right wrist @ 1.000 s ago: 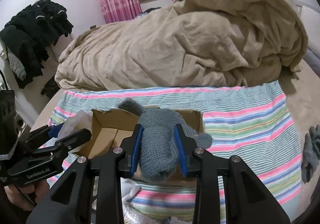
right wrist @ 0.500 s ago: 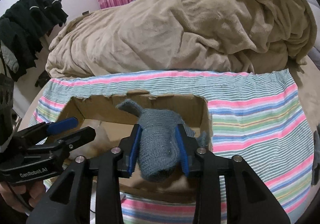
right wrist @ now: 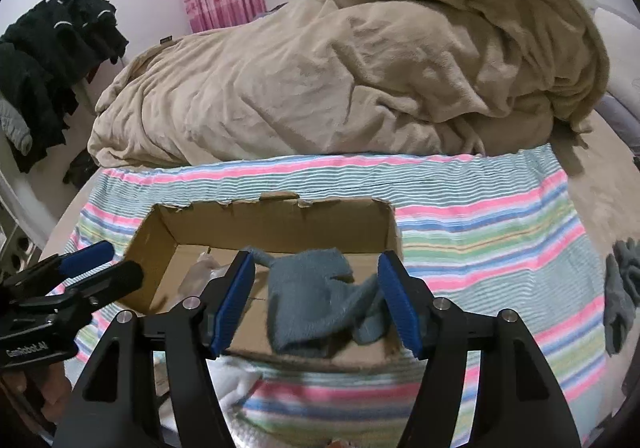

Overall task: Organize objects
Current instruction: 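Carry both items into the cardboard box and open both tools, then withdraw both tools from the box back toward the remaining items, then grasp the blue tissue pack with the right tool while the left tool grasps the gray dotted glove, then lower both held items into the cardboard box and open both tools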

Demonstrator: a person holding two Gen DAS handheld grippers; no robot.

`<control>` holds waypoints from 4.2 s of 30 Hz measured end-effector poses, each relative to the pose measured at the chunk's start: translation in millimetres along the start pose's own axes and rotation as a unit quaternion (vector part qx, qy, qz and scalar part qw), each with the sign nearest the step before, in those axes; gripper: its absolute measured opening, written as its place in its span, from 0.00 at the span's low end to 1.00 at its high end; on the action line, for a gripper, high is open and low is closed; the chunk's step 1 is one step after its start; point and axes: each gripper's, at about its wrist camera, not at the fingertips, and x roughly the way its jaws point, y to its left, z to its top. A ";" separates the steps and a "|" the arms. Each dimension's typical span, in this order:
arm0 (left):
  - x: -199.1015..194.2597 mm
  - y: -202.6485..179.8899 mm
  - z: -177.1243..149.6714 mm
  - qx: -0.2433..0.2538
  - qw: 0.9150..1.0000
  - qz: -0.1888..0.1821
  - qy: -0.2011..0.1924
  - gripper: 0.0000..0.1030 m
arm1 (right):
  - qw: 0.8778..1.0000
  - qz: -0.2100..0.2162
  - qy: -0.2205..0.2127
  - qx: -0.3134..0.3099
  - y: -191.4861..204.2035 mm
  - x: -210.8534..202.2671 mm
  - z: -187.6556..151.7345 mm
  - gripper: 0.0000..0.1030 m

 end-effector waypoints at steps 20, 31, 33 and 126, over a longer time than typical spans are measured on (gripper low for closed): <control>-102.3 -23.3 -52.5 -0.009 0.999 0.005 -0.034 0.92 | 0.999 -0.004 -0.043 -0.027 7.4 -107.8 -34.6 0.86; -90.5 -15.6 -97.1 -0.023 1.000 0.022 0.001 0.92 | 0.999 -0.004 -0.007 -0.037 -4.7 -113.2 -80.6 0.86; -83.5 -14.1 -102.6 -0.026 0.999 0.023 0.009 0.92 | 0.999 -0.005 0.002 -0.036 -6.7 -108.9 -90.3 0.86; -45.2 19.4 -17.3 0.033 0.999 -0.015 -0.041 0.25 | 0.998 0.060 -0.024 -0.022 -9.6 -41.2 -2.3 0.45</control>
